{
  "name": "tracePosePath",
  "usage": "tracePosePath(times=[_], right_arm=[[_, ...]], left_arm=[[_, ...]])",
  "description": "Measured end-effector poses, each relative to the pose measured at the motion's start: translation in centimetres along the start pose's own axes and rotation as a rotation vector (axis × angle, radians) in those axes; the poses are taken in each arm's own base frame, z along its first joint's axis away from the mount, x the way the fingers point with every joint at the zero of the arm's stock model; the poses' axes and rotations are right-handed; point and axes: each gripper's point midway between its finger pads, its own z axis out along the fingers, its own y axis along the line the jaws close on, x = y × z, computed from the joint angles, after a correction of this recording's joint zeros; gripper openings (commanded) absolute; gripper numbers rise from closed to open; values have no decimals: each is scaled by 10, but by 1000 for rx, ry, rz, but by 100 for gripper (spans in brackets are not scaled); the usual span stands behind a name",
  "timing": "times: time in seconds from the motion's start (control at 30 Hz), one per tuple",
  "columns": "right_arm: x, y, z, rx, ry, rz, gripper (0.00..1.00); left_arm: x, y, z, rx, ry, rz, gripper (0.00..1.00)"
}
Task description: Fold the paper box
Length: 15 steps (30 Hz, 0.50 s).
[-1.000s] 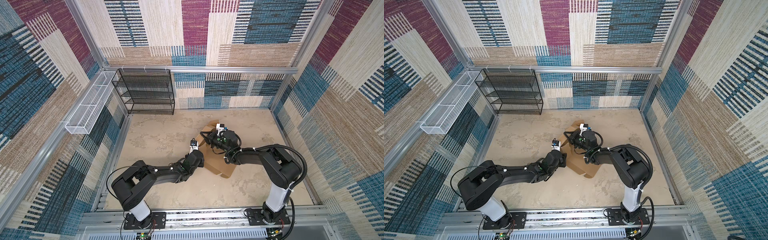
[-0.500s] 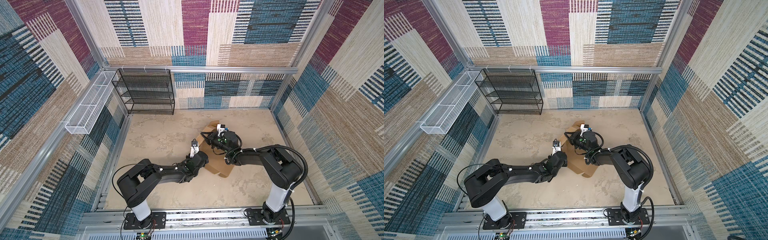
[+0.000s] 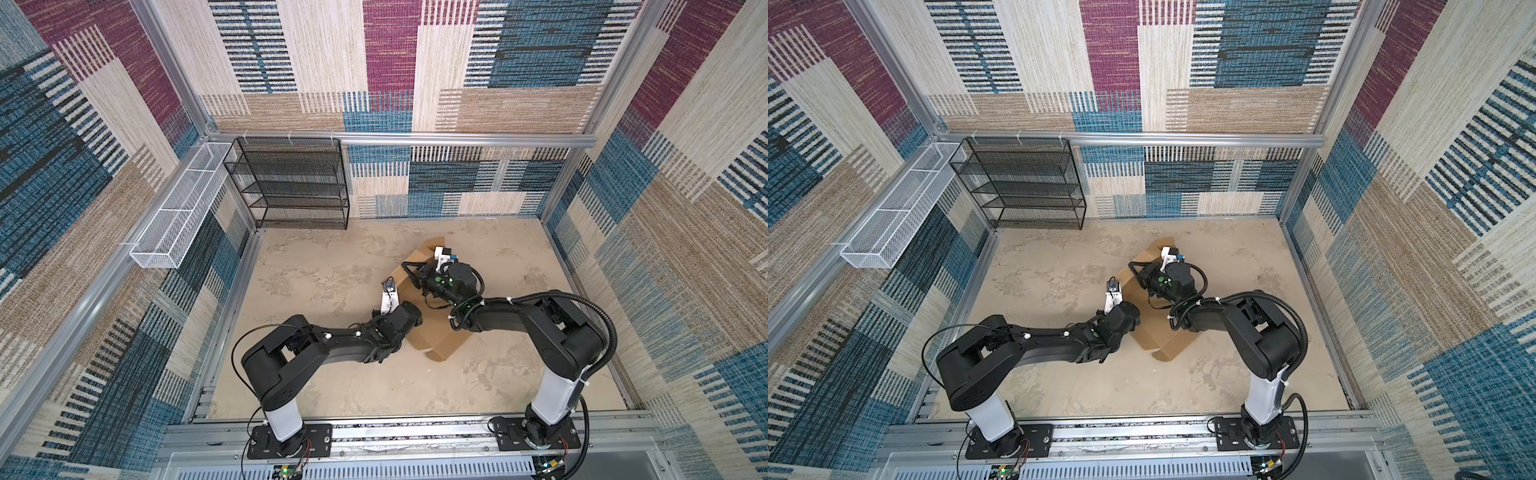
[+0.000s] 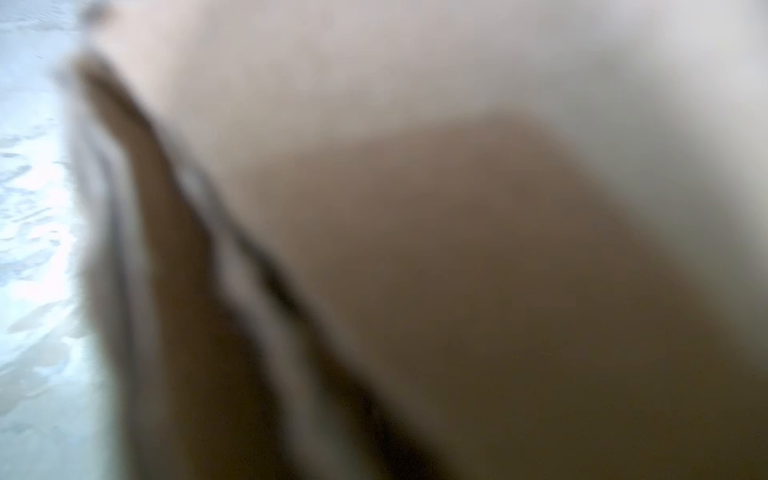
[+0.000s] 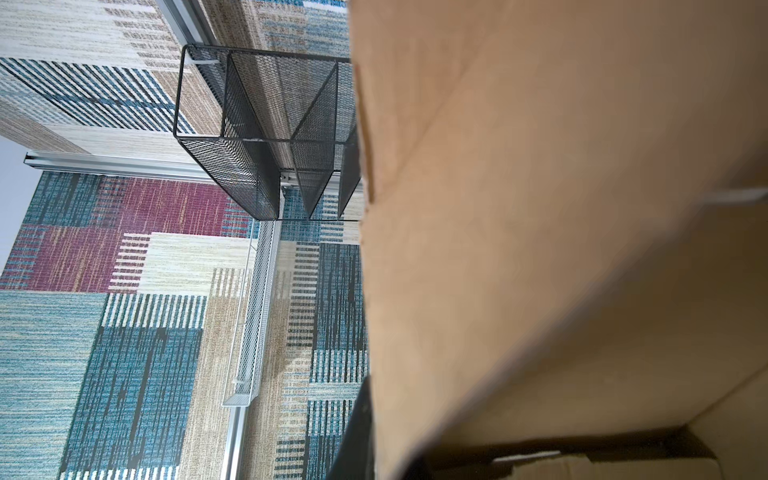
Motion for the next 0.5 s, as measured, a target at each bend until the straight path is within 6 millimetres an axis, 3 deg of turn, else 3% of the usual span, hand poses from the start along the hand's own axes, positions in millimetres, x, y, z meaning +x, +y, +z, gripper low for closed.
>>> tracePosePath(times=[0.27,0.5], right_arm=[[12,-4,-3,42,40,17,29],[20,10,-12,58,49,11,49]], left_arm=[[-9,-1,-1,-12,-19,-6,1],[-10,4,-2,-37,-22,4,0]])
